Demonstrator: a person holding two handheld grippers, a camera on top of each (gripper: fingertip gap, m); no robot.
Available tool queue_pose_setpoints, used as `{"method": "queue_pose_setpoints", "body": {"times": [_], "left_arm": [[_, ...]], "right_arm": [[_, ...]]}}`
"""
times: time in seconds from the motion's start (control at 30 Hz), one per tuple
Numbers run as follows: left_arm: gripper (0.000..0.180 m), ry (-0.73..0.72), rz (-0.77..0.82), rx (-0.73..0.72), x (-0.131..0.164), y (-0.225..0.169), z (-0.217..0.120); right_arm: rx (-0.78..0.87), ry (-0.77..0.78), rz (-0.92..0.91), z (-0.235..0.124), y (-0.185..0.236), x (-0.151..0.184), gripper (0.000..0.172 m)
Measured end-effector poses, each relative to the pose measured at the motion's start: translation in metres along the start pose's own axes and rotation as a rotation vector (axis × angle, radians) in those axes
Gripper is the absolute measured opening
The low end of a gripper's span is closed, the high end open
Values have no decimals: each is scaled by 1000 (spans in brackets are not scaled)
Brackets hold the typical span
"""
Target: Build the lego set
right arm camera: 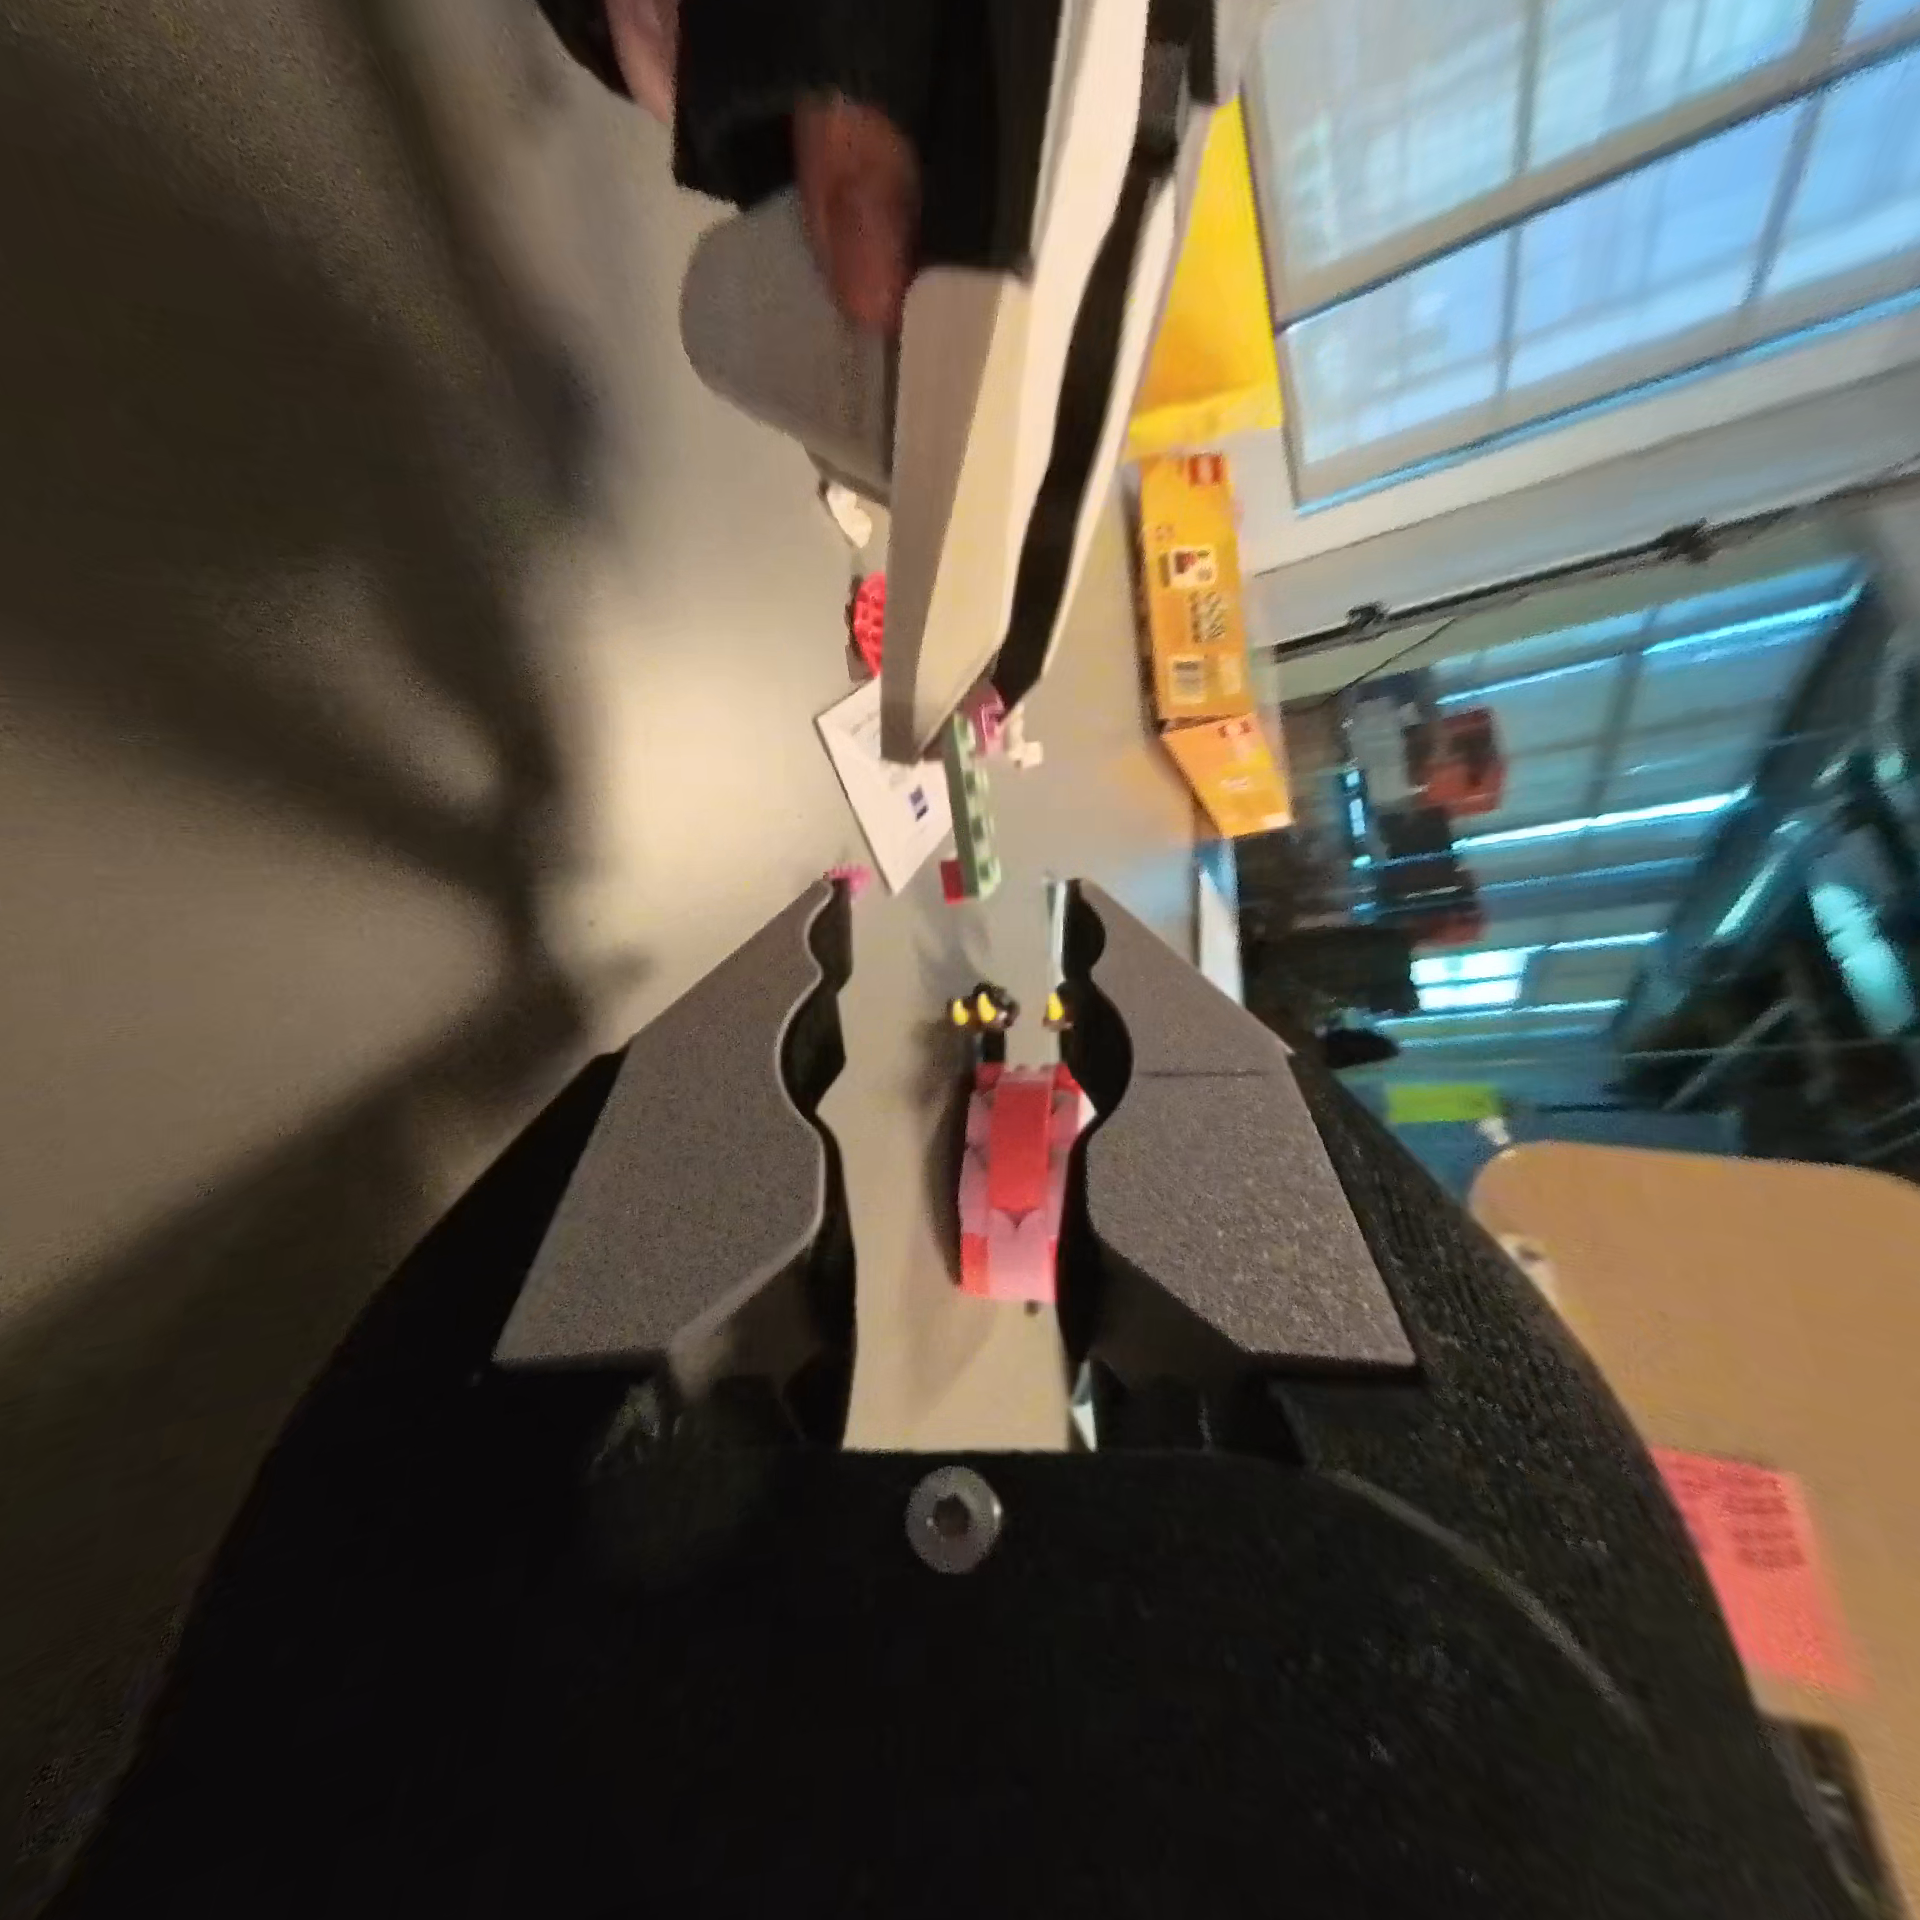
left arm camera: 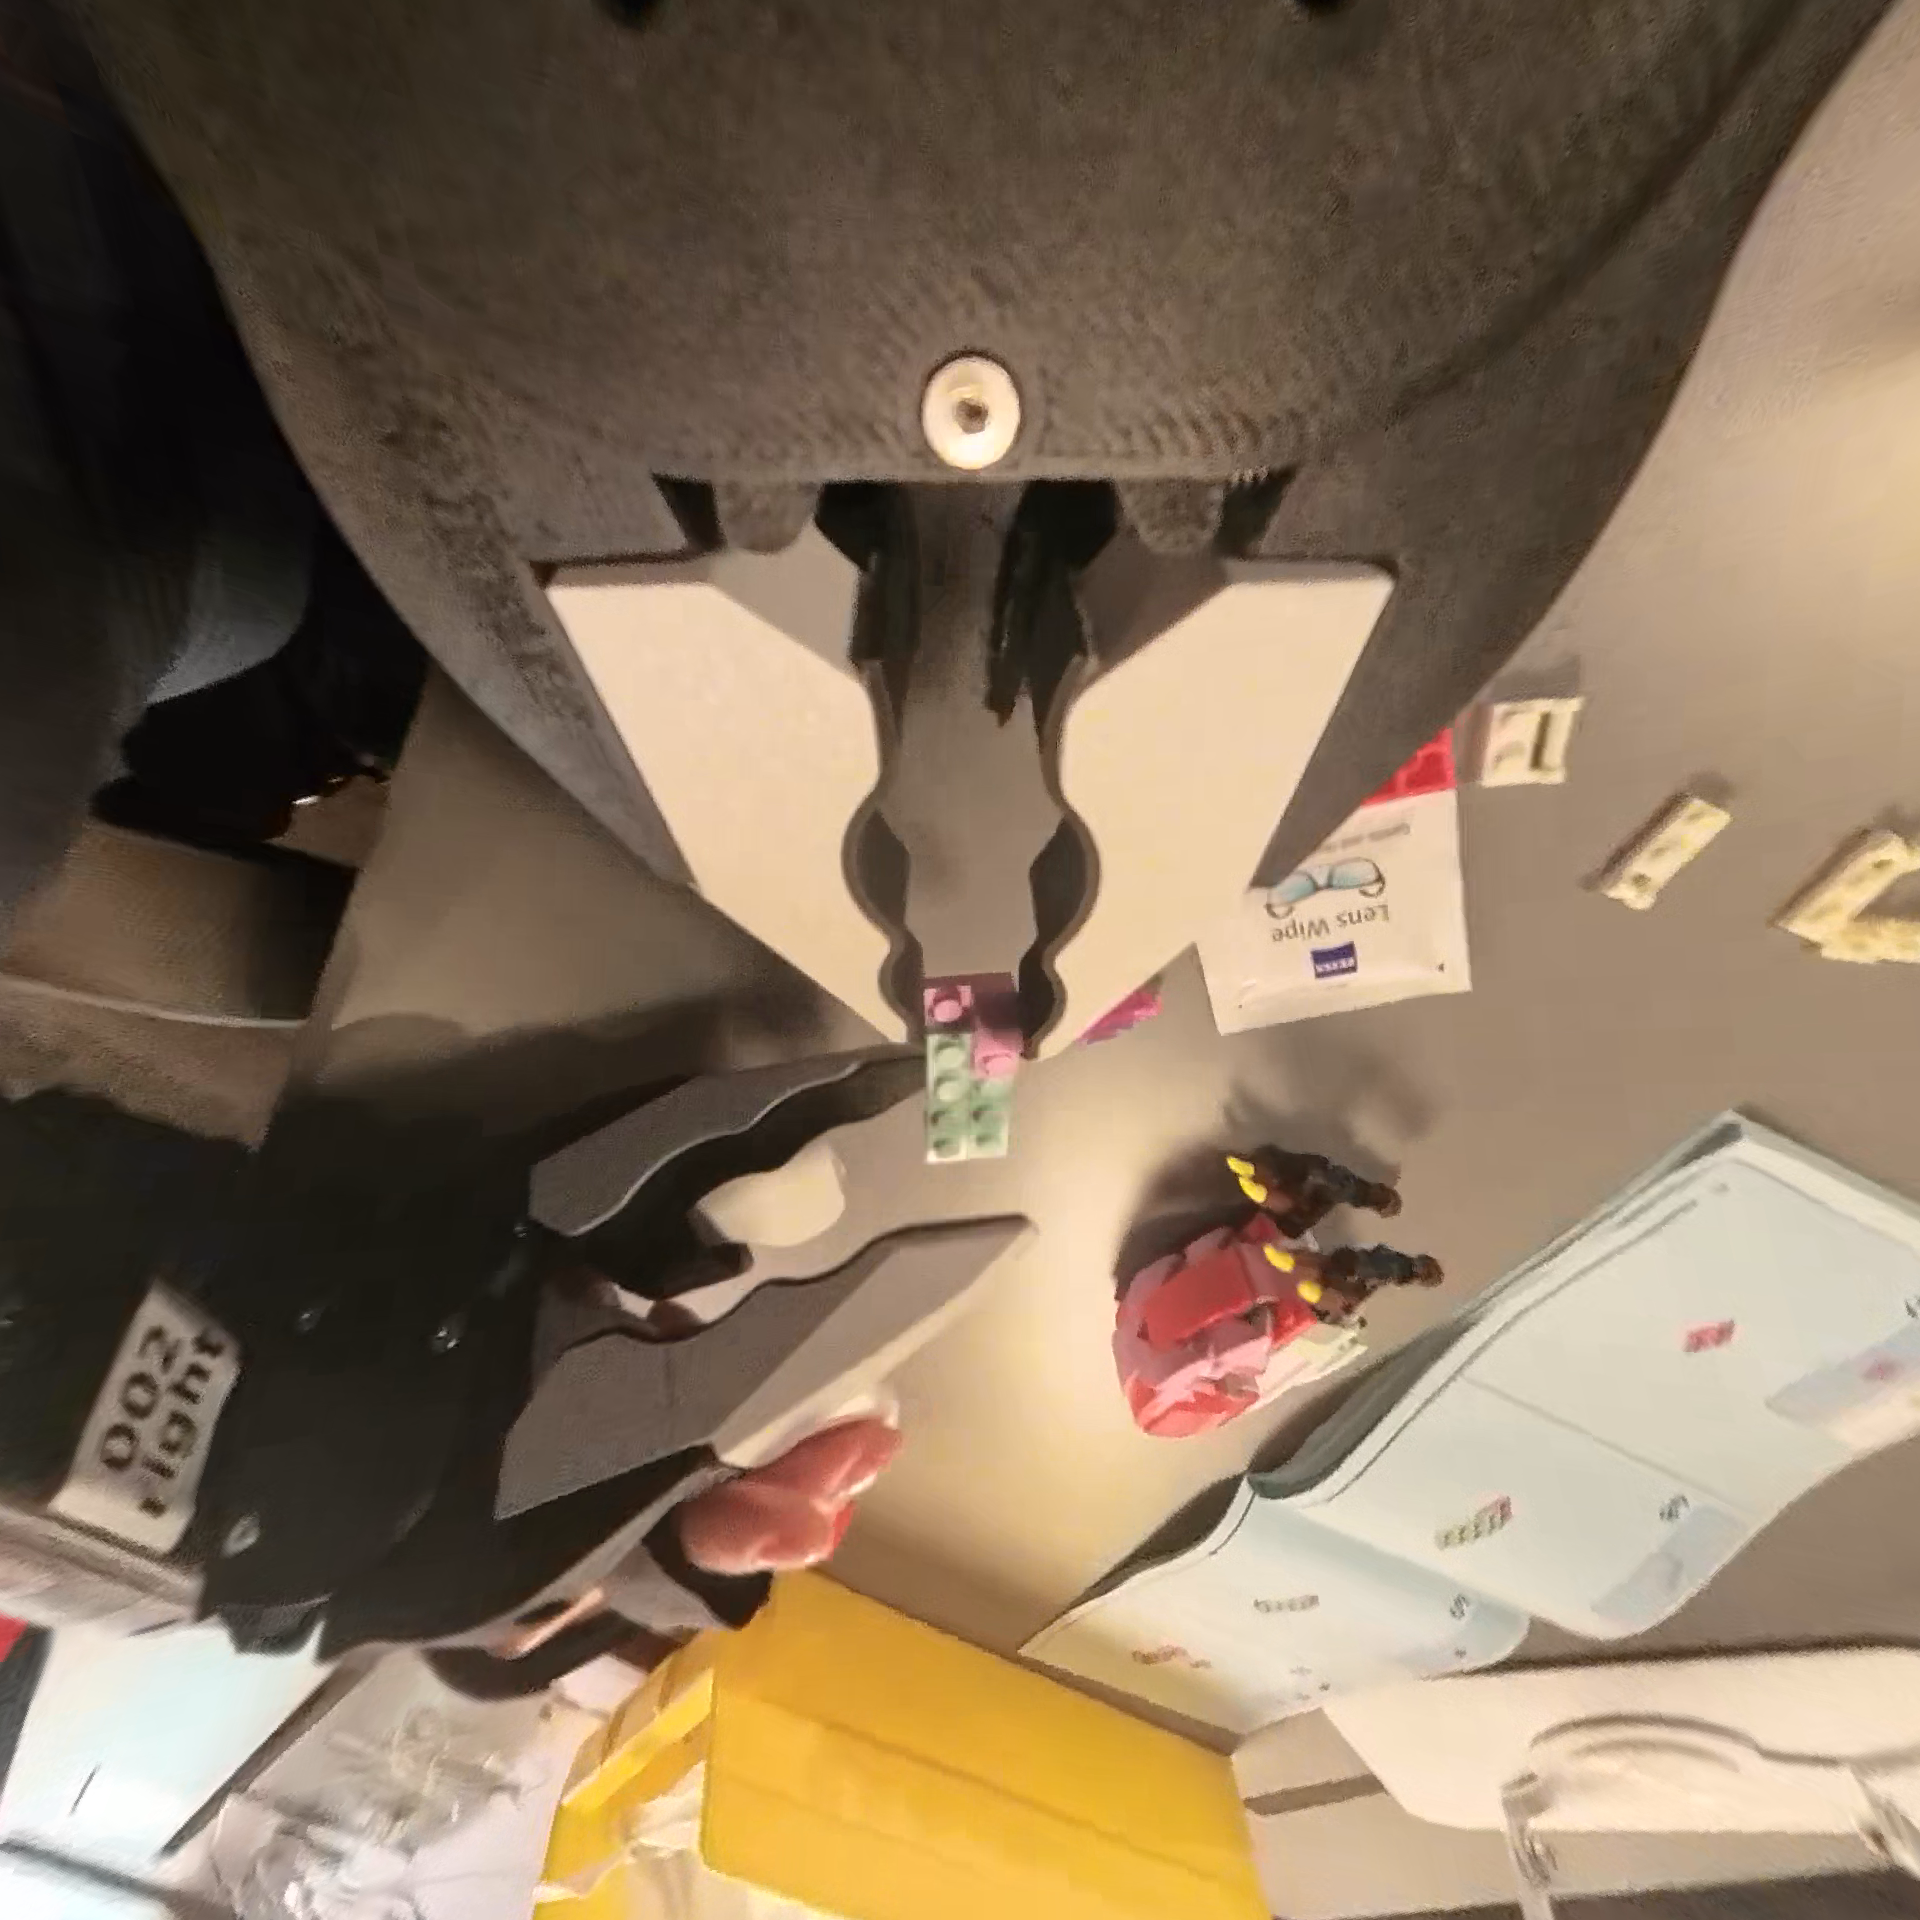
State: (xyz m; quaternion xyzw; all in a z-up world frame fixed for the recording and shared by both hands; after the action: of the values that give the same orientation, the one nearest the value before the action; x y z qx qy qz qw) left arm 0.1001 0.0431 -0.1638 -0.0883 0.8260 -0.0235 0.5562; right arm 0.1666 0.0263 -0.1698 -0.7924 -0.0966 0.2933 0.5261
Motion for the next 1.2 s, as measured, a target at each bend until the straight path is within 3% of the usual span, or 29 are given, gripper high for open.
{"method": "queue_pose_setpoints", "body": {"times": [0.13,0.27,0.37,0.5,0.57,0.63,0.8,1.07,1.2], "left_arm": [[16,1,-124,110,2,-2,-2],[16,37,-106,119,8,-3,0],[16,43,-103,120,10,-3,0],[16,74,-55,107,15,-5,2],[16,143,31,54,23,-2,3],[16,205,126,18,29,-2,4],[17,274,250,-1,37,-2,8],[18,275,280,50,38,-2,8],[25,276,254,56,39,1,7]], "right_arm": [[-42,1,81,-2,0,5,31],[-57,-40,49,-2,6,-3,8],[-65,-30,-9,-1,9,-4,6],[-108,-52,-4,-3,14,-2,9],[-164,-36,54,-4,16,5,32],[-215,-19,112,-6,18,13,42],[-300,-48,280,-11,19,20,42],[-546,-115,684,-13,30,9,34],[-555,-112,753,-14,27,12,36]]}}
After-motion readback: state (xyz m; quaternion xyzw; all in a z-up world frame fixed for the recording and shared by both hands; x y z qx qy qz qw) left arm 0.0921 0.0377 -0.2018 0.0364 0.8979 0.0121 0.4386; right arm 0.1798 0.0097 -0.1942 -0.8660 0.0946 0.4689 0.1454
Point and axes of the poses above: each gripper's, where its closed fingertips meet, z out along the fingers, x out of its underside, y = z × x across the jaws, the point moved 4 cm from there along -z, back along the fingers, and after that the axes turned 4 degrees about -y, right-handed, at the moved point
